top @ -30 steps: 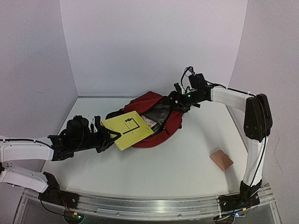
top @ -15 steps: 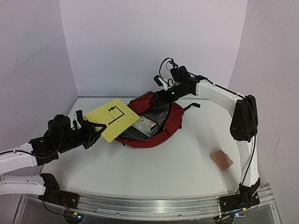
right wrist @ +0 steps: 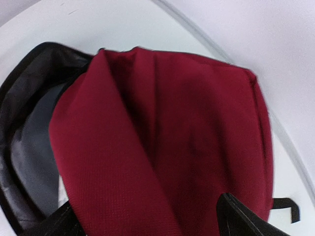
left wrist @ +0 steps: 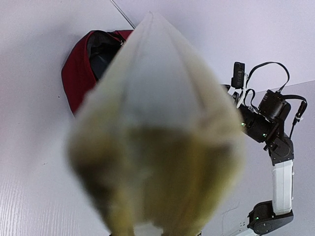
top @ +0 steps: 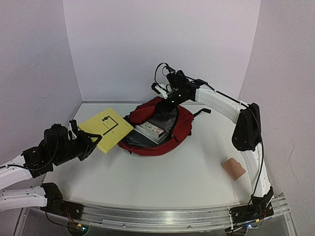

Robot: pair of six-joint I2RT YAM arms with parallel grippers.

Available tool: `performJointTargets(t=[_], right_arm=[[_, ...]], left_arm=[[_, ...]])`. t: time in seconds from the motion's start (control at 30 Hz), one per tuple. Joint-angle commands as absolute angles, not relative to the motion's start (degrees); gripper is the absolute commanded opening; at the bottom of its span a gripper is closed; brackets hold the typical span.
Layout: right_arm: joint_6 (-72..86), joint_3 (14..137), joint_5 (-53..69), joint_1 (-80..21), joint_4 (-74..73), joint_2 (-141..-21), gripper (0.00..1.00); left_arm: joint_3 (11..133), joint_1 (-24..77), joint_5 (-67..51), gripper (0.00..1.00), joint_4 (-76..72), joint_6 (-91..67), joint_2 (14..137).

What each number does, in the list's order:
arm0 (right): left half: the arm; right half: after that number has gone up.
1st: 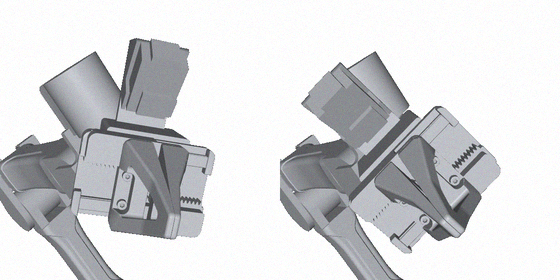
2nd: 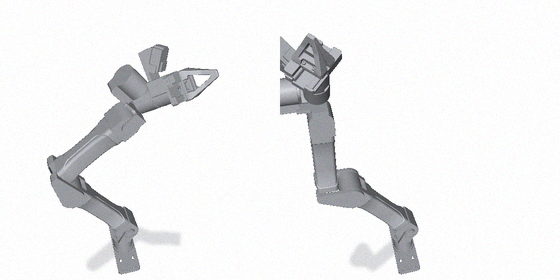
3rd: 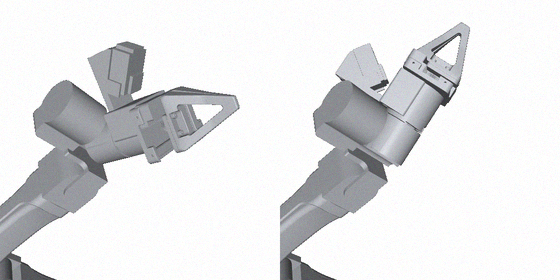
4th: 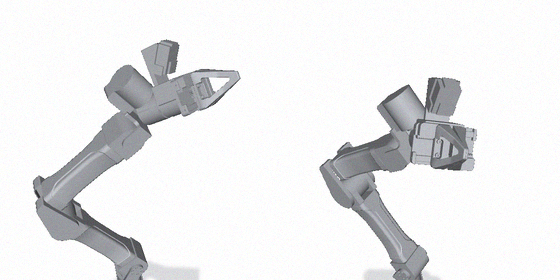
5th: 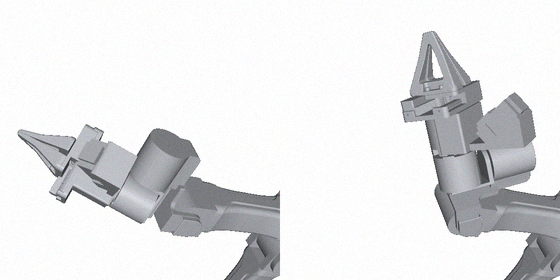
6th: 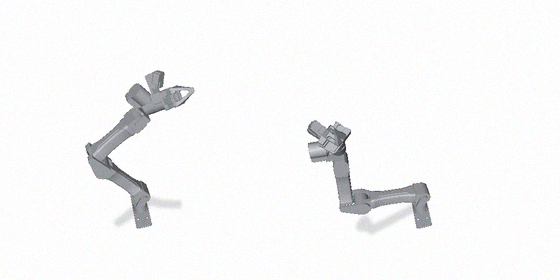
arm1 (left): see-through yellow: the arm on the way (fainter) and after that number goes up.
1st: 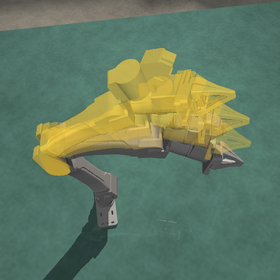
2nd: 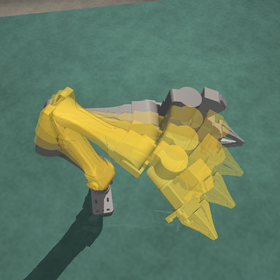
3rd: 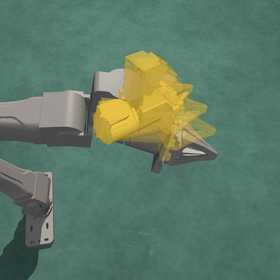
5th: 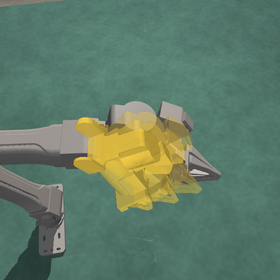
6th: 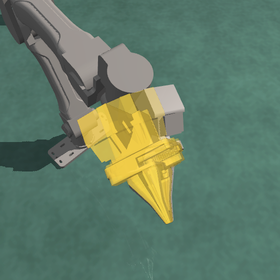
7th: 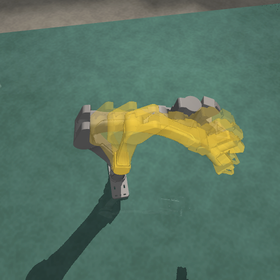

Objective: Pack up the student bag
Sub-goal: Place the book in the student bag.

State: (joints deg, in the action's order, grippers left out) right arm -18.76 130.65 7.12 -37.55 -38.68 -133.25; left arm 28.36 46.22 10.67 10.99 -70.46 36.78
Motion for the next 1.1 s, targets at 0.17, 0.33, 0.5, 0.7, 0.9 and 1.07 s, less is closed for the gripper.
performJointTargets(t=[0.17,0.33,0.5,0.7,0.9,1.07], right_arm=[[-19.8,135.83,1.46,-34.12,-38.6,-136.89,0.94],[-25.68,131.67,10.88,-34.19,-39.3,-134.94,0.85],[-27.67,130.88,13.27,-34.19,-40.8,-134.82,0.6],[-23.47,132.69,13.47,-33.39,-42.39,-135.93,0.9],[-15.52,136.57,22.91,-29.48,-44.52,-137.99,0.55],[-13.01,137.73,24.74,-27.8,-44.92,-138.81,0.88]], left_arm=[[30.86,46.16,11.92,0.0,5.3,-68.12,35.3],[31.99,46.19,6.24,0.0,1.48,-65.84,40.01],[31.58,46.14,-1.98,0.0,-6.97,-65.42,47.16],[31.89,46.14,-6.46,0.0,-13.3,-64.56,51.97],[31.8,46.16,-7.24,0.0,-15.19,-64.09,52.6],[30.75,46.16,-7.77,0.0,-16.21,-64.32,51.66]])
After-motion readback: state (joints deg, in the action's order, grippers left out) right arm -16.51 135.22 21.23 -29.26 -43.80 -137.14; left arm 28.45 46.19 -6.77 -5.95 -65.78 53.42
